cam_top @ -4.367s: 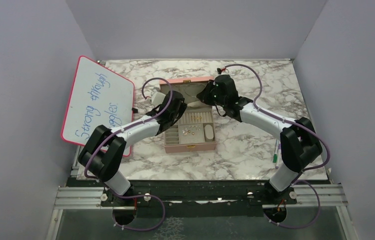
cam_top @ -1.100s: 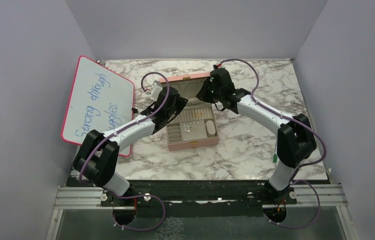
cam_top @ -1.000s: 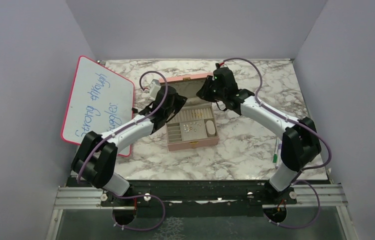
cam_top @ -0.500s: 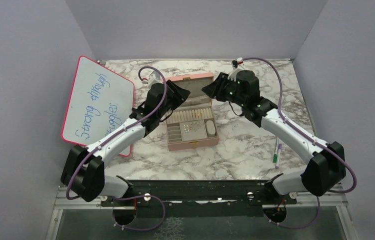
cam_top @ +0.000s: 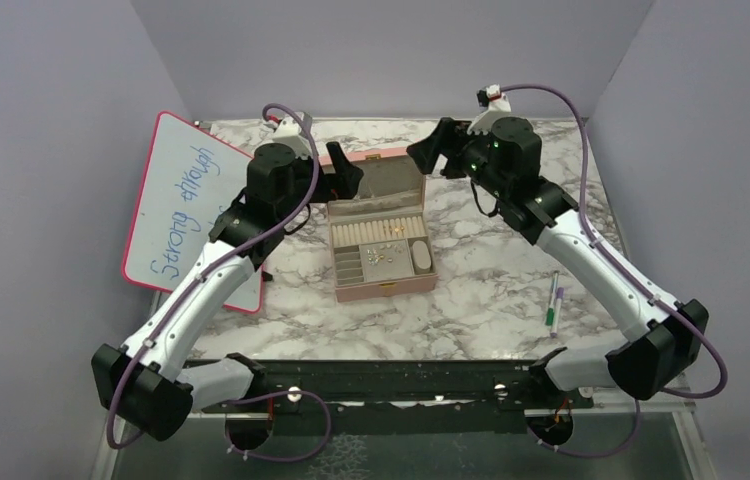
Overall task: Organize the mixed jewelry
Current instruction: Close the jewelry box at the center of the board.
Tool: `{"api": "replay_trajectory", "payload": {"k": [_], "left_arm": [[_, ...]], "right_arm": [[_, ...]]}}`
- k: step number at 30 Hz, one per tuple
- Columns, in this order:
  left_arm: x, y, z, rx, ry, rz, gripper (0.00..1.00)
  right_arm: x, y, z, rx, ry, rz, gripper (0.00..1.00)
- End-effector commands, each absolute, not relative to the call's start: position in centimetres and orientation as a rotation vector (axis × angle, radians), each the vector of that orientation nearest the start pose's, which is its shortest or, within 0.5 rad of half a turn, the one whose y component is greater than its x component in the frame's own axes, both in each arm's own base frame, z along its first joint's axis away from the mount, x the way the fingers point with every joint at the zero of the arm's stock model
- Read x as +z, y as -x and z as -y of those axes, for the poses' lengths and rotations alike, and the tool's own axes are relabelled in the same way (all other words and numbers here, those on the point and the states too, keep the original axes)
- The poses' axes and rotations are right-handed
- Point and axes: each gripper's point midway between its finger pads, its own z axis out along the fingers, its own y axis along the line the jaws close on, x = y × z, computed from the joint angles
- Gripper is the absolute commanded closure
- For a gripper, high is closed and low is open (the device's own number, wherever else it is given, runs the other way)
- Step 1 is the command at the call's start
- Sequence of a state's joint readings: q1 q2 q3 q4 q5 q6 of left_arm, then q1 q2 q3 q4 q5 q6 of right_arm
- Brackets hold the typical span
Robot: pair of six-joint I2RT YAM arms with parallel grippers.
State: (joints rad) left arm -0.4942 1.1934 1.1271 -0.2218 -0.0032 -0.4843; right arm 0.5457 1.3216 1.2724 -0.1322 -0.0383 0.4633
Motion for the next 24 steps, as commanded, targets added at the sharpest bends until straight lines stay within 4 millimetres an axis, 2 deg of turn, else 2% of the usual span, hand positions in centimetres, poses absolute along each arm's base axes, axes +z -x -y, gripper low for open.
{"api": "replay_trajectory", "payload": {"k": [1, 5, 6, 7, 10, 13, 18, 24], "left_arm": [[34.1, -33.1, 19.2, -0.623, -0.164, -1.819, 0.01], [35.8, -33.9, 17.8, -0.563, -0.125, -1.789, 0.01], [36.0, -34.1, 17.4, -0.551, -0.111, -1.789, 0.01], [36.3, -34.4, 16.9, -0.535, -0.089, -1.788, 0.01], [36.7, -35.4, 15.7, -0.504, -0.022, -1.796, 0.01], [37.0, -36.0, 15.3, -0.516, 0.009, -1.798, 0.01], [36.4, -36.7, 15.2, -0.548, 0.027, -1.815, 0.01], [34.7, -36.8, 15.7, -0.606, 0.012, -1.862, 0.01]], "right_arm": [[34.4, -40.1, -23.7, 0.552, 0.087, -1.819, 0.17], [34.4, -43.1, -24.6, 0.499, 0.095, -1.835, 0.17], [33.7, -43.9, -24.8, 0.488, 0.096, -1.854, 0.17], [33.9, -44.5, -25.2, 0.494, 0.100, -1.855, 0.17], [31.9, -46.2, -26.5, 0.499, 0.135, -1.925, 0.17], [29.8, -47.2, -27.7, 0.510, 0.167, -1.991, 0.18], [26.7, -47.7, -28.7, 0.513, 0.197, -2.085, 0.23], [24.3, -45.7, -29.1, 0.559, 0.268, -2.188, 0.31]]}}
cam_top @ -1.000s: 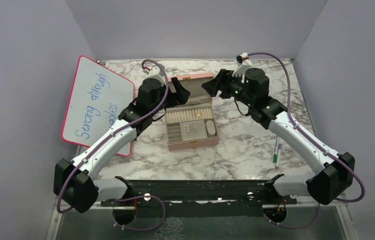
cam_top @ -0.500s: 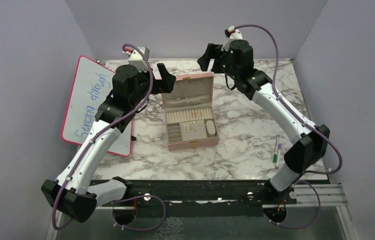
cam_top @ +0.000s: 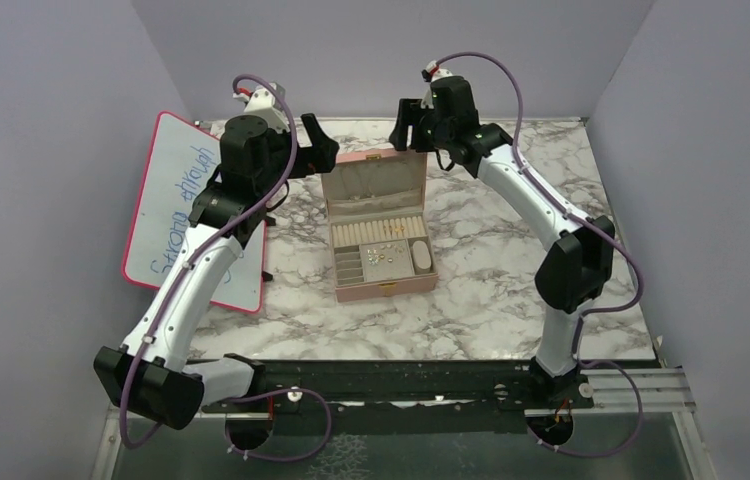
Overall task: Organize the mixed jewelry
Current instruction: Close the jewelry box at the center of the board.
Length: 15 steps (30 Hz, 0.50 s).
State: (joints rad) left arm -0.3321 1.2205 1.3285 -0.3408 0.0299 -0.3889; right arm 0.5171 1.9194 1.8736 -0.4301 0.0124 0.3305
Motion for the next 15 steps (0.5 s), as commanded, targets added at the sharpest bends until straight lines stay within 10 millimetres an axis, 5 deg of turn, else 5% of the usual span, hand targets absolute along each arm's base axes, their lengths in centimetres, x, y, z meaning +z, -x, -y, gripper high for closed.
{"api": "replay_trajectory", "payload": {"k": [1, 15], "left_arm": [[34.5, -36.7, 15.8, -0.619, 0.004, -1.869, 0.01], [32.9, -34.0, 16.1, -0.656, -0.100, -1.919, 0.01]], "right_arm": [[24.1, -45.2, -29.0, 0.563, 0.280, -2.199, 0.31], [22.1, -36.6, -26.9, 0.698, 0.320, -2.304, 0.37]]}}
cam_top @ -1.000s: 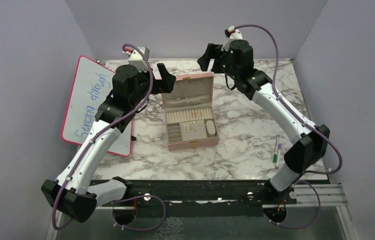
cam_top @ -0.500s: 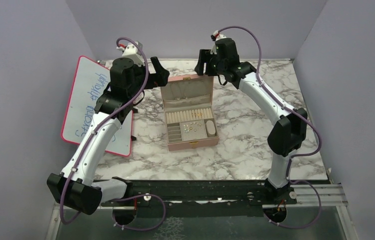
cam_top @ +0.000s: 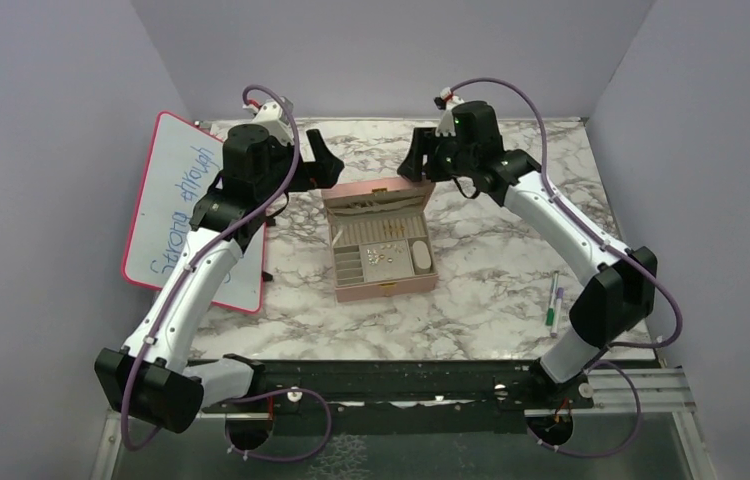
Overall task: Organize the mixed jewelry
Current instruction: Close the jewelry box at the center of the board.
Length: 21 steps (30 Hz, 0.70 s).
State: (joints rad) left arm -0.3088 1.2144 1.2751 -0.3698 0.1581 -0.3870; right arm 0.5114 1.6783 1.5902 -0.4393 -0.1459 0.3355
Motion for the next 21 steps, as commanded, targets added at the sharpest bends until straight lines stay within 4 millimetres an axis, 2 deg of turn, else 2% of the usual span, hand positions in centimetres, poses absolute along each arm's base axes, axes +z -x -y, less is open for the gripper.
{"api": "replay_trajectory", "payload": {"k": [1, 6, 11, 17, 19, 21], "left_arm": [[32.6, -33.7, 16.2, -0.662, -0.105, -1.928, 0.01], [30.1, -31.6, 16.6, -0.713, -0.145, -2.000, 0.01], [25.7, -29.0, 17.1, -0.783, -0.157, -2.132, 0.06], [20.4, -26.4, 17.6, -0.856, -0.142, -2.310, 0.37], [19.0, -25.8, 17.6, -0.865, -0.139, -2.357, 0.42], [17.7, -25.2, 17.5, -0.864, -0.141, -2.394, 0.43]], "right_arm": [[21.6, -35.7, -26.6, 0.710, 0.320, -2.318, 0.37], [21.1, -31.3, -25.4, 0.781, 0.332, -2.355, 0.39], [19.6, -27.8, -24.3, 0.828, 0.339, -2.396, 0.39], [16.4, -26.2, -23.8, 0.818, 0.377, -2.489, 0.41], [15.6, -26.1, -23.6, 0.802, 0.385, -2.510, 0.42], [14.5, -26.0, -23.2, 0.771, 0.381, -2.539, 0.44]]}}
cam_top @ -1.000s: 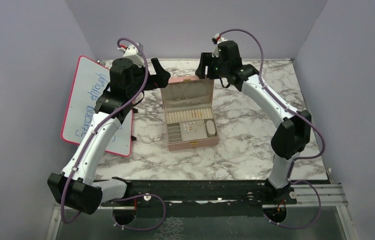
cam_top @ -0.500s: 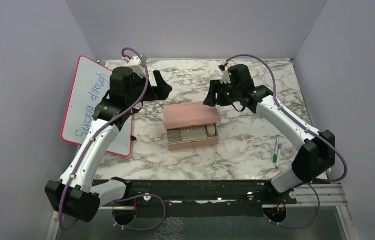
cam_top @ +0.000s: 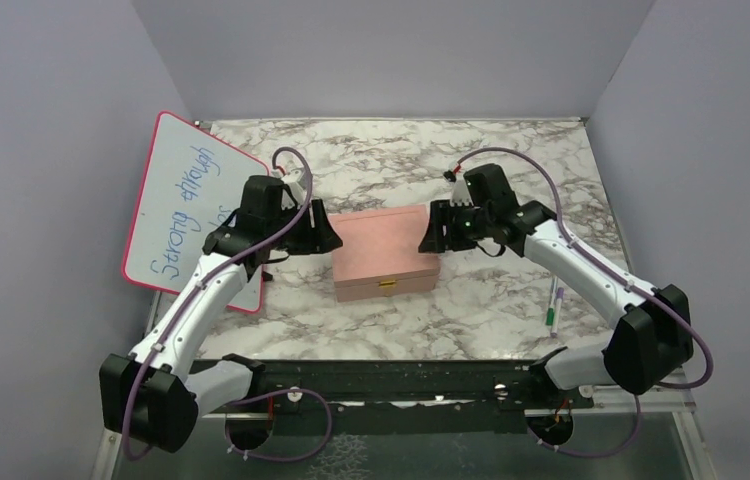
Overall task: Organize the mixed jewelry
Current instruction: Close the jewelry box at the center of the board.
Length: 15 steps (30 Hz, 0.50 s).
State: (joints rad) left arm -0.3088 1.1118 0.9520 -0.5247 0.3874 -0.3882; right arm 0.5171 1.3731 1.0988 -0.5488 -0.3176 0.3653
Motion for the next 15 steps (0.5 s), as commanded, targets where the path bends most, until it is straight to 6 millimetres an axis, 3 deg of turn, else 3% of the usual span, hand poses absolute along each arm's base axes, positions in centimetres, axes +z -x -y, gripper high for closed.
{"api": "replay_trajectory", "payload": {"k": [1, 7, 15], "left_arm": [[17.0, -25.1, 17.4, -0.861, -0.140, -2.414, 0.43], [13.5, -24.6, 17.3, -0.848, -0.152, -2.521, 0.49], [8.9, -23.7, 16.4, -0.747, -0.101, -2.667, 0.71]], "right_arm": [[14.0, -26.0, -23.1, 0.761, 0.384, -2.552, 0.45], [10.8, -25.6, -22.3, 0.673, 0.389, -2.653, 0.55], [7.2, -24.4, -21.1, 0.587, 0.385, -2.749, 0.62]]}}
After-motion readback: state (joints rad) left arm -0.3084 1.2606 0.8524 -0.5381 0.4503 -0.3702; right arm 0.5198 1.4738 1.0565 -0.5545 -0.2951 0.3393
